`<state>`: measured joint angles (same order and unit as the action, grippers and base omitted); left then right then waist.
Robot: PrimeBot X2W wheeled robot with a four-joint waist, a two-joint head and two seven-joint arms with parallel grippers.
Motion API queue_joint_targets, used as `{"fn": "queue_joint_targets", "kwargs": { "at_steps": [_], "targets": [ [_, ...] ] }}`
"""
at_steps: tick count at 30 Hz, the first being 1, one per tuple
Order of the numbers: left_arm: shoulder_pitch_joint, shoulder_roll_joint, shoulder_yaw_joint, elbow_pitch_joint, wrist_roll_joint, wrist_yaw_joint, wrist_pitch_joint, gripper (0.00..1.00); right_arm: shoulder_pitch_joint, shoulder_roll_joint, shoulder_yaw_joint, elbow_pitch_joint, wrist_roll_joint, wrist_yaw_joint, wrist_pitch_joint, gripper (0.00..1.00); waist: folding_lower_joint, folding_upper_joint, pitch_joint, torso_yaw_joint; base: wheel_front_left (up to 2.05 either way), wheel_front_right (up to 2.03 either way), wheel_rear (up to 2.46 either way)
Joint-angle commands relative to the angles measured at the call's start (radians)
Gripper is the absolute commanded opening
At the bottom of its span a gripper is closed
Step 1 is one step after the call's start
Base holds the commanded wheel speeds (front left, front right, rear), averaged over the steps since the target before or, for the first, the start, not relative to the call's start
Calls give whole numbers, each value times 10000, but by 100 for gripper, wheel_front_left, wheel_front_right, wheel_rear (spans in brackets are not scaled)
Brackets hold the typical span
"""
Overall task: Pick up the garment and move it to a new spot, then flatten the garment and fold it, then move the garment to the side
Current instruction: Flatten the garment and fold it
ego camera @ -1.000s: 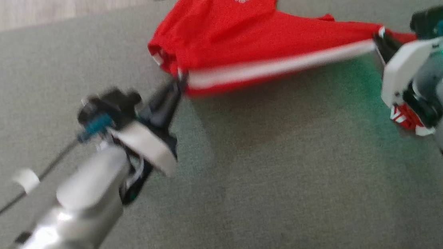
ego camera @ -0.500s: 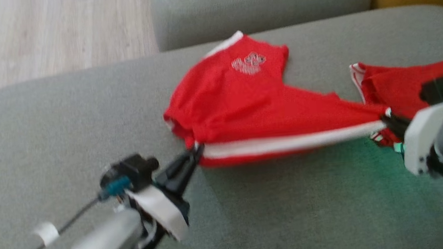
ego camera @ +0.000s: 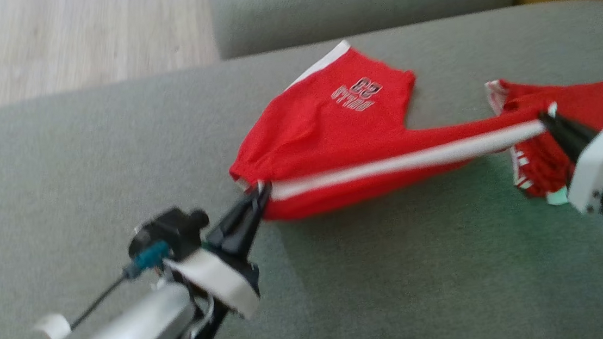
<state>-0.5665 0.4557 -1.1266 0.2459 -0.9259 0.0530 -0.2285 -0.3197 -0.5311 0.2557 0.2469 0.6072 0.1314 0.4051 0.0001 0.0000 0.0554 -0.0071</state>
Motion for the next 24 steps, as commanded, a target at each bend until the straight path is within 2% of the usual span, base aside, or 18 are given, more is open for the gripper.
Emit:
{"fn": "queue_joint_targets", "kwargs": {
  "at_steps": [1,6,12,18,24],
  "targets": [
    [-768,198,577,-164,-102,110,-38,0,-617,-102,-141,-317,-187,-7,-91,0,-1,0,446,322,0,0,0],
    [-1386,-206,860,217,-64,329,-48,0,-1859,469,-600,5,-1059,-7,-171,0,-1,0,1342,927,0,0,0],
    [-2074,-859,979,860,41,322,-89,0,-3696,862,-510,1203,-2013,-7,-372,0,-1,0,2218,1651,0,0,0],
    [-2876,-1714,966,1722,332,170,-173,0,-5580,945,109,3043,-2864,-7,-866,0,-1,0,3157,2311,0,0,0],
    [-3408,-2331,1143,2356,548,-13,-269,0,-6720,843,507,4308,-3275,-7,-1417,0,-1,0,3910,2704,0,0,0]
  ]
}}
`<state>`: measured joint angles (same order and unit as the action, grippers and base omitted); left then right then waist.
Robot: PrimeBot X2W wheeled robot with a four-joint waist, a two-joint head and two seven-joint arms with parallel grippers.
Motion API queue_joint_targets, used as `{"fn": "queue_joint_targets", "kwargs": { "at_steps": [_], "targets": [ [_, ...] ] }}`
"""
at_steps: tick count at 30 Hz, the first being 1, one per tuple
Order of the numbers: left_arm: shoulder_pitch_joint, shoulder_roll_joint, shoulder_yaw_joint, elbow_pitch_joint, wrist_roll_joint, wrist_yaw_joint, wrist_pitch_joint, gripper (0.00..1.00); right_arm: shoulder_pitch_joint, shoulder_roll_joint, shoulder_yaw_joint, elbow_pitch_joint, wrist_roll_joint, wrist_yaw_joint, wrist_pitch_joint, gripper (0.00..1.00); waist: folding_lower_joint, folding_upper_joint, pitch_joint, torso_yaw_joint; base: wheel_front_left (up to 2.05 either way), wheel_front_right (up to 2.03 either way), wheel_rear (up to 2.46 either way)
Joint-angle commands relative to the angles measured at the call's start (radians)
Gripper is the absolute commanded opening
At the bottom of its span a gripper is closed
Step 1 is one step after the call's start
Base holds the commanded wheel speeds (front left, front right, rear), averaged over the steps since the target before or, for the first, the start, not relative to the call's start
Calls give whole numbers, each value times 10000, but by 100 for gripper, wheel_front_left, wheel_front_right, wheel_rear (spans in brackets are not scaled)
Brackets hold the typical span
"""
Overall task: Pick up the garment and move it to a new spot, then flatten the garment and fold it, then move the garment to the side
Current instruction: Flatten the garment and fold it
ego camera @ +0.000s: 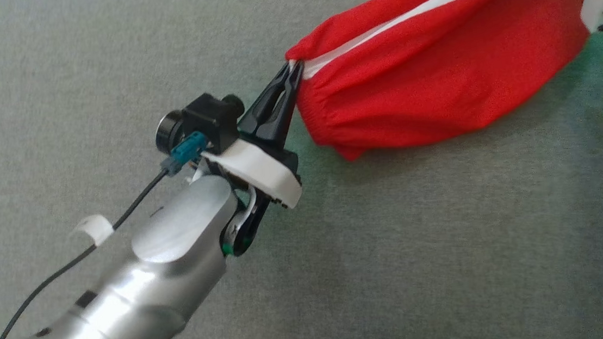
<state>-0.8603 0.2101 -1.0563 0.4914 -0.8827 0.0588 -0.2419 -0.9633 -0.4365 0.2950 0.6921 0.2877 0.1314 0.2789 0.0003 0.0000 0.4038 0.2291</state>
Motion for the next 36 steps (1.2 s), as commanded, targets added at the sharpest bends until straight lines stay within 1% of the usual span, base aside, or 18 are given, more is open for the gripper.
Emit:
{"fn": "queue_joint_targets", "kwargs": {
  "at_steps": [1,3,4,5,9,12,15,16,17,18,19,24,29,36],
  "targets": [
    [-534,39,473,-1,160,-92,-146,0,-435,-117,153,44,-101,-7,-237,0,-3,0,523,389,0,0,0],
    [-652,-123,558,173,243,-136,-165,0,-731,-156,167,438,-157,-7,-382,0,-3,0,705,468,0,0,0],
    [-693,-191,600,258,288,-157,-172,0,-858,-167,186,624,-255,-7,-480,42,-3,0,765,491,0,0,0],
    [-724,-253,641,333,333,-181,-178,0,-963,-154,199,818,-338,-7,-530,100,-3,0,820,508,0,0,0],
    [-791,-433,792,547,452,-247,-190,0,-1293,-130,138,1274,-499,-7,-936,100,-3,0,911,548,0,0,0],
    [-798,-544,1071,650,645,-296,-194,0,-1641,-195,-5,1603,-894,-7,-1627,100,-3,0,907,508,0,0,0],
    [-708,-564,1310,796,878,-350,-196,0,-1826,44,-292,1930,-1034,-7,-2124,100,-3,0,761,396,0,0,0],
    [-670,-558,1384,850,968,-346,-196,4,-1844,102,-307,2018,-1077,-7,-2244,100,-3,0,677,354,0,0,0],
    [-625,-551,1478,897,1058,-319,-196,39,-1855,156,-340,2101,-1093,-7,-2370,100,-3,0,587,310,0,0,0],
    [-576,-544,1609,916,1141,-280,-197,96,-1853,222,-377,2172,-1075,-7,-2498,100,-3,0,488,261,0,0,0],
    [-531,-531,1784,873,1242,-247,-197,100,-1831,303,-420,2229,-1027,-7,-2636,100,-3,0,377,205,0,0,0],
    [-131,-370,2831,376,1934,28,-197,100,-1386,670,-623,2353,-570,-7,-3507,100,-3,0,-381,-48,0,0,0],
    [510,-125,3660,-126,2726,319,-198,100,-489,1062,-746,2179,144,-7,-4465,100,-3,0,-1317,-343,0,0,0],
    [1892,207,4782,-1040,3855,778,-198,100,1497,1598,-722,1244,1014,-7,-5225,100,-3,0,-2582,-753,0,0,0]
  ]
}}
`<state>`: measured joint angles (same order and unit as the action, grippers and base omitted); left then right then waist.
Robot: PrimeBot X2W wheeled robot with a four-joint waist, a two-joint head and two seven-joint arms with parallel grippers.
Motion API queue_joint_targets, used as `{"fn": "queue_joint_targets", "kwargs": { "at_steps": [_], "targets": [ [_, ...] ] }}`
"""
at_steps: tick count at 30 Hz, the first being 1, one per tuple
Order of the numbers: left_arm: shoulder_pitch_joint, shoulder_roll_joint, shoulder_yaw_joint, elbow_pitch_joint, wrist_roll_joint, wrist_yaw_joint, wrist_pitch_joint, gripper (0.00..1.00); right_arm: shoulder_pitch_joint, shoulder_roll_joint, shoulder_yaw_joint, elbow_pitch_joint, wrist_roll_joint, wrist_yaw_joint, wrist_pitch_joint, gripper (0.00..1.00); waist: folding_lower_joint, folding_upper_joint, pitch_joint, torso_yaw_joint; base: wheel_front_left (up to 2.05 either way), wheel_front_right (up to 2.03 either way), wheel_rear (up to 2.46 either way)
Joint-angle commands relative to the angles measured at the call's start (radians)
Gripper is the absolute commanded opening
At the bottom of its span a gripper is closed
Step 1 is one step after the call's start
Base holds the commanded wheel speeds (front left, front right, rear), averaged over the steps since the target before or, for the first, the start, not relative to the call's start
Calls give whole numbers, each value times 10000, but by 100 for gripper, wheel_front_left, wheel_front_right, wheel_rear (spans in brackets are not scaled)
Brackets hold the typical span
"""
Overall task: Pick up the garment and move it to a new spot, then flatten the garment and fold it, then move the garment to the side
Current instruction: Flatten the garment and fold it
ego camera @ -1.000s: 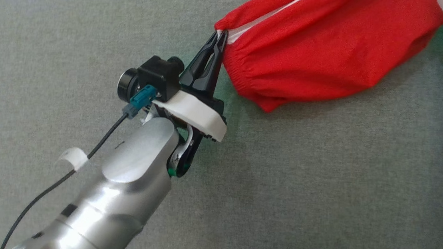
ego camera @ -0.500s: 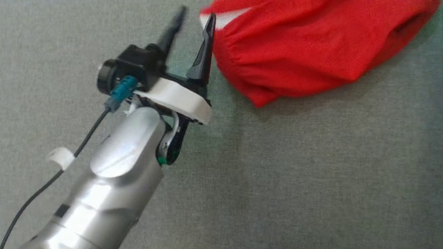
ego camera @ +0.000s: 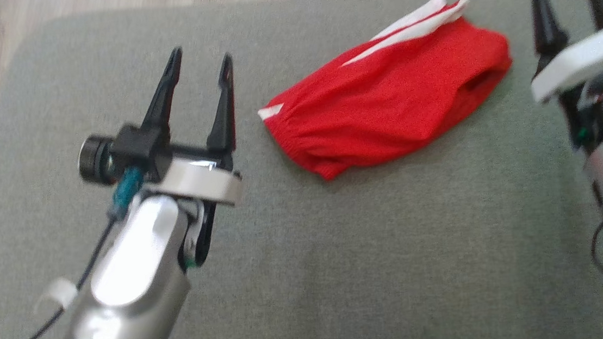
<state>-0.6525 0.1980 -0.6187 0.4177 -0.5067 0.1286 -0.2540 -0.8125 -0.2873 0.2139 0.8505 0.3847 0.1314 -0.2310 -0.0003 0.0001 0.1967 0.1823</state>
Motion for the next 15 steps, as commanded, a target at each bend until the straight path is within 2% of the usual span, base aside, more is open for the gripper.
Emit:
{"fn": "queue_joint_targets", "kwargs": {
  "at_steps": [1,7,15],
  "targets": [
    [52,381,535,-452,272,110,-77,100,325,189,88,-561,129,-7,-172,100,3,-1,-643,-336,0,0,0],
    [1713,465,1401,-1372,1090,229,-77,100,2483,786,-344,-2054,229,-7,-289,100,3,-1,-1222,-663,0,0,0],
    [4018,51,2541,-2118,1780,137,-78,100,5138,1889,-1056,-3986,-510,-7,-305,100,3,-1,-1405,-1066,0,0,0]
  ]
}}
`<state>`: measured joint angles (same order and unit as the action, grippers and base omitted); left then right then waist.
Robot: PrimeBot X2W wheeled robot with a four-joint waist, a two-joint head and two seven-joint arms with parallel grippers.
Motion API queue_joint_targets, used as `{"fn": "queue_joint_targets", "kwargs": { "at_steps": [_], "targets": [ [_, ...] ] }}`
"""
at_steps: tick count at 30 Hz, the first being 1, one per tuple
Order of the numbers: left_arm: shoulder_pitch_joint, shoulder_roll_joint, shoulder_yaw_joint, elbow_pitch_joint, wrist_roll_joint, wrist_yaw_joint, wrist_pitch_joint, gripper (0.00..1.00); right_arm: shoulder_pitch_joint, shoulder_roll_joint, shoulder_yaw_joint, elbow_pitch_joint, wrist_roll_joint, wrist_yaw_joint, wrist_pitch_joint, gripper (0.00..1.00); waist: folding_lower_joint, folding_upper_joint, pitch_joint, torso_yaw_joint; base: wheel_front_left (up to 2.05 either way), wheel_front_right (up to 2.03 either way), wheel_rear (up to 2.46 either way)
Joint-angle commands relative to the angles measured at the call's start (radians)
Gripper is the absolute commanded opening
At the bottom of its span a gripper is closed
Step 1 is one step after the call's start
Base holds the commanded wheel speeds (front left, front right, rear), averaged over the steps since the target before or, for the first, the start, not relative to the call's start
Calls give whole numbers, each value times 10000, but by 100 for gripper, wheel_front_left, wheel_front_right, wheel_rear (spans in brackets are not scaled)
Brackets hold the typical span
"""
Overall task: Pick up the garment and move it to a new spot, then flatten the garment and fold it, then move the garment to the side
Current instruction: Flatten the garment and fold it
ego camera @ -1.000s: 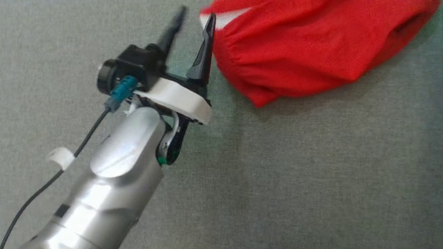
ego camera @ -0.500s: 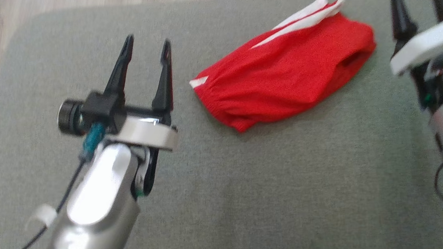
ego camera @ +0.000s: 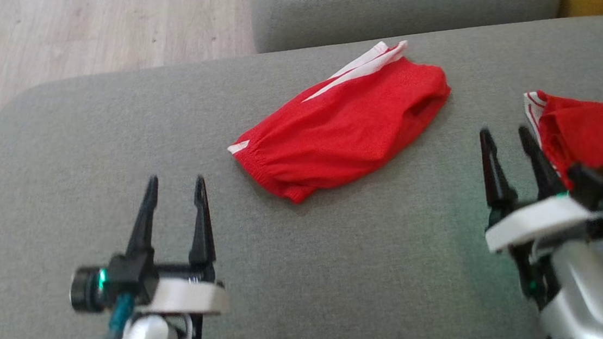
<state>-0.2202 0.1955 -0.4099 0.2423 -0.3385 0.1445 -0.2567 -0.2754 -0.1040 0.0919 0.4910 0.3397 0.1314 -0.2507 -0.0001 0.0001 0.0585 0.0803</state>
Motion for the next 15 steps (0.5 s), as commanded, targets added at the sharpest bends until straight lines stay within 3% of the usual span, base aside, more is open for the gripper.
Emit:
{"fn": "queue_joint_targets", "kwargs": {
  "at_steps": [1,9,15],
  "targets": [
    [-72,-6,575,-388,180,-44,-51,100,19,160,86,-574,-129,-7,-108,100,1,-1,-29,-79,0,0,0],
    [818,-638,1288,-465,758,-339,-51,100,1077,498,-192,-1363,-585,-7,-109,100,1,-1,35,-178,0,0,0],
    [504,-973,1488,-397,1198,-763,-51,100,692,529,-423,-1609,-1029,-7,73,100,1,-1,511,41,0,0,0]
  ]
}}
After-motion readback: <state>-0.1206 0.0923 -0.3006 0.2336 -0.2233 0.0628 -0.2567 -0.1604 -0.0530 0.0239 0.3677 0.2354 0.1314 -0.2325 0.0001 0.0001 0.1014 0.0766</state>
